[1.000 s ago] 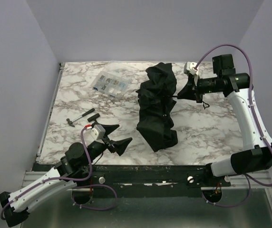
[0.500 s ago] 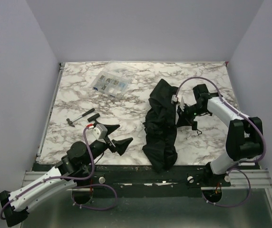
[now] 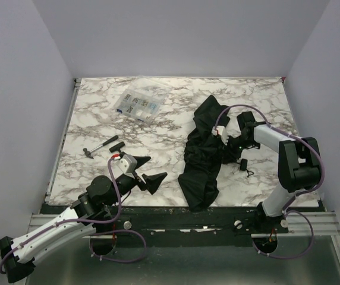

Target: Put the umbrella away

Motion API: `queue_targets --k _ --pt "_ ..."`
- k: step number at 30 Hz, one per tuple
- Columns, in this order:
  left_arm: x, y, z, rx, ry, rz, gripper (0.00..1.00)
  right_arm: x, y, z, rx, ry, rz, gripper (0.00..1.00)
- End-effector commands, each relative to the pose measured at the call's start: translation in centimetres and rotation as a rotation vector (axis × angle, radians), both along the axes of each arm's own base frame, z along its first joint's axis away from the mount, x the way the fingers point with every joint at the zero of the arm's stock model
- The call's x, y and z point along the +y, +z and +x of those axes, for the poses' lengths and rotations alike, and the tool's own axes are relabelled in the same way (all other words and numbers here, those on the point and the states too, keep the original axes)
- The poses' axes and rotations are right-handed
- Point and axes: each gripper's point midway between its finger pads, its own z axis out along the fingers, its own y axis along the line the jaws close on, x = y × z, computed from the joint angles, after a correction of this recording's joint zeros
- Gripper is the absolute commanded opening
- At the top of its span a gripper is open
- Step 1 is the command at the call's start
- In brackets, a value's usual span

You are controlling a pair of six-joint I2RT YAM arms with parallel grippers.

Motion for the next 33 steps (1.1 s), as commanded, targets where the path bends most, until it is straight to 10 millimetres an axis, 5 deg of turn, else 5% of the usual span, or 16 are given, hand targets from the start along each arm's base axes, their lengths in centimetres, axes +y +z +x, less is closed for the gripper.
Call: queue_targets --k 1,4,9,11,13,16,22,33 --pt "-0.3 -0.1 -0.1 0.005 -0.014 -0.012 0.99 0.8 -1.1 0.3 0.006 -0.015 0.03 0.35" --pt "-0.4 -0.3 -0.2 0.01 -0.017 -0.016 0.99 1.2 -1.4 0.2 0.037 -0.048 0.04 0.36" --pt "-0.7 -0.4 -0.3 0.022 -0.034 -0.032 0.99 0.1 -3.9 -0.2 0.107 -0.081 -0.068 0.01" --pt "-0.9 -0.6 -0.4 0.028 -0.042 -0.035 0.99 0.2 -3.6 -0.9 0.168 -0.062 -0.063 0.01" --pt "-1.0 -0.7 -0.4 0.039 -0.043 -0.041 0.99 1.3 -1.2 -1.4 0.22 -0.031 0.025 0.0" --pt "-0.9 -0.6 -0.2 0.066 -0.027 -0.045 0.99 3.6 5.5 -0.5 0.199 0.0 0.204 0.0" --pt "-1.2 1.0 1.5 0.204 -0.008 -0.098 0.99 5.3 16.3 1.2 -0.082 0.059 0.339 0.0" --pt "-2.6 8.0 4.8 0.403 -0.084 -0.412 0.99 5.9 21.9 -2.4 -0.288 0.186 0.445 0.0"
